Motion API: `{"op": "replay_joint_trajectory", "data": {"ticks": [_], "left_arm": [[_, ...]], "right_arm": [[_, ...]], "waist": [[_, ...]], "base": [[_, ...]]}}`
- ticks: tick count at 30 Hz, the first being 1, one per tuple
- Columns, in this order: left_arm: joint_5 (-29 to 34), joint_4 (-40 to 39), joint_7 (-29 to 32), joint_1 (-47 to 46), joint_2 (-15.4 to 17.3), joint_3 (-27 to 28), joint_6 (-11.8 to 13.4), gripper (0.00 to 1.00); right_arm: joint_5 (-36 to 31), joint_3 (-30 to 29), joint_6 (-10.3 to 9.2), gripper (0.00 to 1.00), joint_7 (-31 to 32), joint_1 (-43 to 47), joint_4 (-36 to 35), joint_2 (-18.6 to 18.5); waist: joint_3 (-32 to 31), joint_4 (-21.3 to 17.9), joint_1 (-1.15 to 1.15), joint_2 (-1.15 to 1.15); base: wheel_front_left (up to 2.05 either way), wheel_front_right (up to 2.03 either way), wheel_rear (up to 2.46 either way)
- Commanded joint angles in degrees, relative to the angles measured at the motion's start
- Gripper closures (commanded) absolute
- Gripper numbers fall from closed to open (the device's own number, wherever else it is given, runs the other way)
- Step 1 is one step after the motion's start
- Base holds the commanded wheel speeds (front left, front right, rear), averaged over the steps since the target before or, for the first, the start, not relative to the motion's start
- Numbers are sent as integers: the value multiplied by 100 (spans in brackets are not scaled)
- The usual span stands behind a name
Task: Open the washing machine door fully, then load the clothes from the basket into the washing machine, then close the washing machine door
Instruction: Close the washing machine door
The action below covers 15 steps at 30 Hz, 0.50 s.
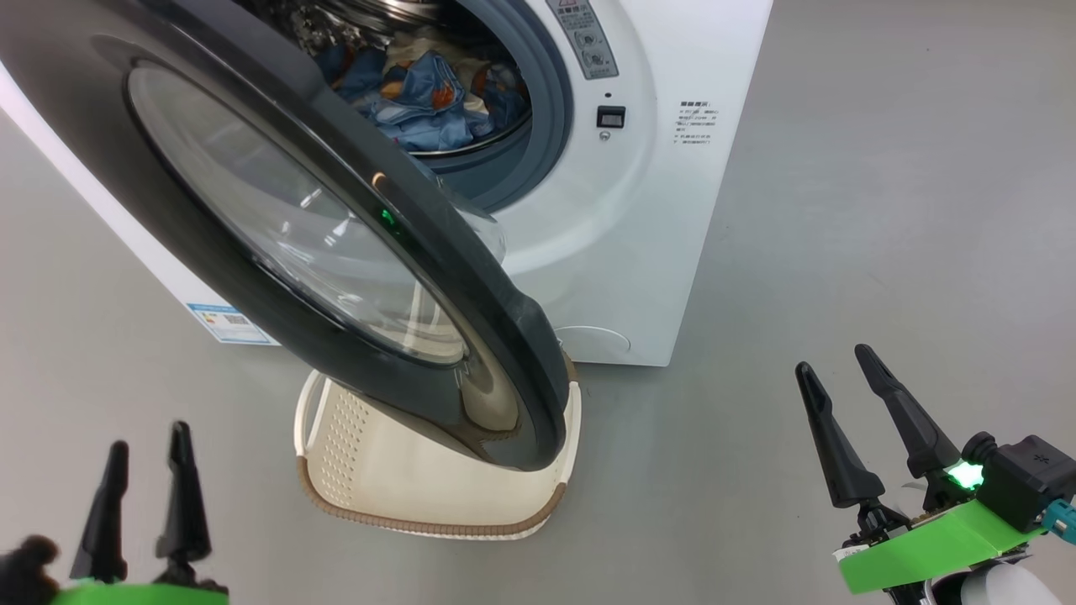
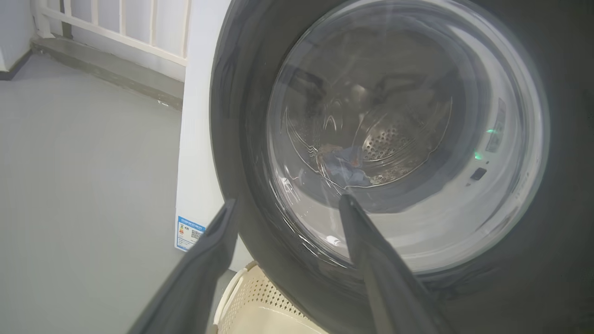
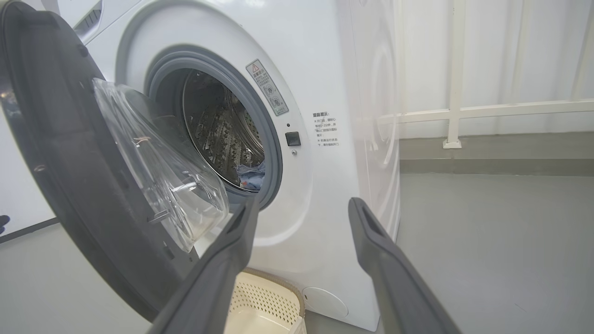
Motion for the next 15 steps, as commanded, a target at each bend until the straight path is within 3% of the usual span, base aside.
{"op": "replay_joint_trajectory", "data": {"ticks": [1, 15], "left_arm": [[576, -159, -57, 45, 3, 339, 54, 0], [2270, -228, -58, 257, -619, 1000, 30, 0]], "right_arm": [[-32, 116, 32, 0, -46, 4, -124, -67], [-26, 131, 32, 0, -46, 8, -116, -52]], "waist": [[-10, -13, 0, 0], [-40, -61, 0, 0]], "base": [[0, 0, 0], [0, 0, 0]]}}
